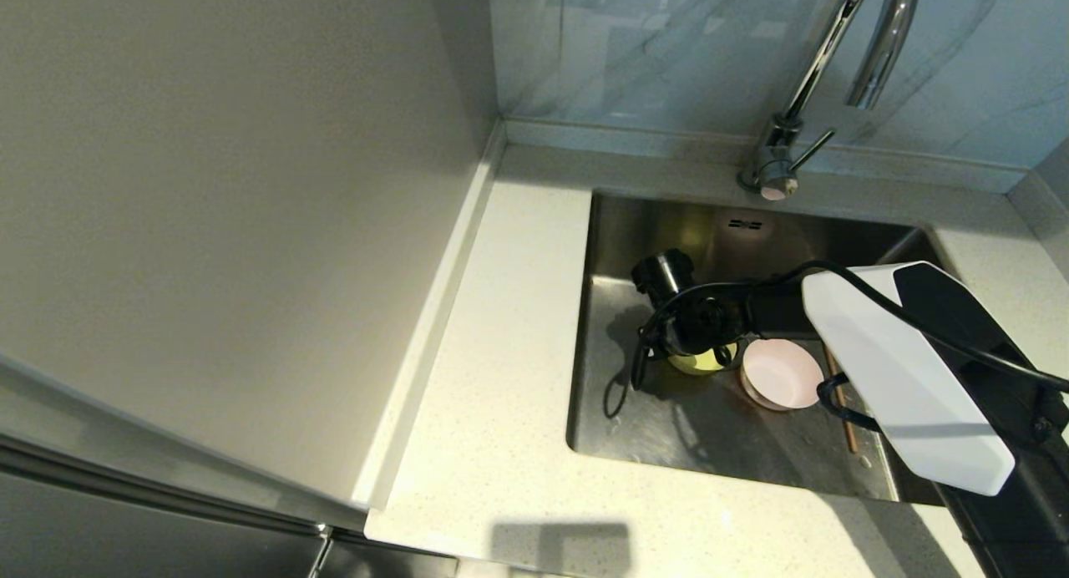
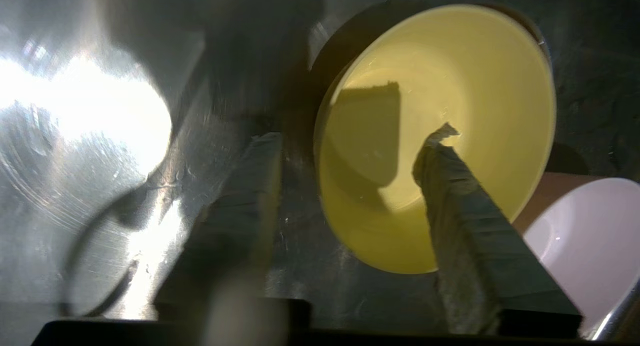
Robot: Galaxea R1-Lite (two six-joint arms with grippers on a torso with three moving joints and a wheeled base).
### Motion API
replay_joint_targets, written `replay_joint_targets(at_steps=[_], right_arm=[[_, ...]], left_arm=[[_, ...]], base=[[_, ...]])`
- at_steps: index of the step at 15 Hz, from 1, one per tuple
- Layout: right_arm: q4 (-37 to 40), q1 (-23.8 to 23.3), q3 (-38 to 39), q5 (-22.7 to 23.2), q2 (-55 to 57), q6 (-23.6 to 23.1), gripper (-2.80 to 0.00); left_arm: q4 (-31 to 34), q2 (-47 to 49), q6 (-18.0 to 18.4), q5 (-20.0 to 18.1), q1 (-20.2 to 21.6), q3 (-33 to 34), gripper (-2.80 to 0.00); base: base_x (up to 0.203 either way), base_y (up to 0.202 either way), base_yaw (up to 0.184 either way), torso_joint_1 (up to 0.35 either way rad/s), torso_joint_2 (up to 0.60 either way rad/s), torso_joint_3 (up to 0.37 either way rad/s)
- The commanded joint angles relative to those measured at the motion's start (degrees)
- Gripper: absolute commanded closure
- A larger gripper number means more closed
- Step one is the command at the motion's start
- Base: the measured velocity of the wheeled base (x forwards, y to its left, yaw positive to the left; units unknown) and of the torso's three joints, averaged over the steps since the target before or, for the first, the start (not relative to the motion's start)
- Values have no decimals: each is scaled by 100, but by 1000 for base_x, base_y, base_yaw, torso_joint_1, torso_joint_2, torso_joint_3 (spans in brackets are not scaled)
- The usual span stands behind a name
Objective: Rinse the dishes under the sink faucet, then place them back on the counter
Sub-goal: Put a bowl into the sink, then put the chopsticks into the sink
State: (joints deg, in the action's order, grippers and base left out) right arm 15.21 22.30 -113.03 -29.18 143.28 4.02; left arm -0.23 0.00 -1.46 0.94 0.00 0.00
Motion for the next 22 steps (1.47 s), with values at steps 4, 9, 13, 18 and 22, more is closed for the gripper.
replay_joint_targets(at_steps=[4,9,13,18,22], right_arm=[[275,-46,214,-27,-1157,7,-280],[1626,-759,868,31,-3487,-201,-280],[3603,-2581,540,1502,-4517,-744,-280],[4938,-3876,0,2496,-4695,-999,-280],[4912,-4136,386,2462,-4656,-1000,-280]], left_arm=[[-3,-18,-3,3,0,0,0],[-3,-18,-3,3,0,0,0],[-3,-18,-3,3,0,0,0],[-3,-18,-3,3,0,0,0],[-3,-18,-3,3,0,0,0]], base=[[0,0,0,0,0,0],[0,0,0,0,0,0],[0,0,0,0,0,0],[0,0,0,0,0,0],[0,0,0,0,0,0]])
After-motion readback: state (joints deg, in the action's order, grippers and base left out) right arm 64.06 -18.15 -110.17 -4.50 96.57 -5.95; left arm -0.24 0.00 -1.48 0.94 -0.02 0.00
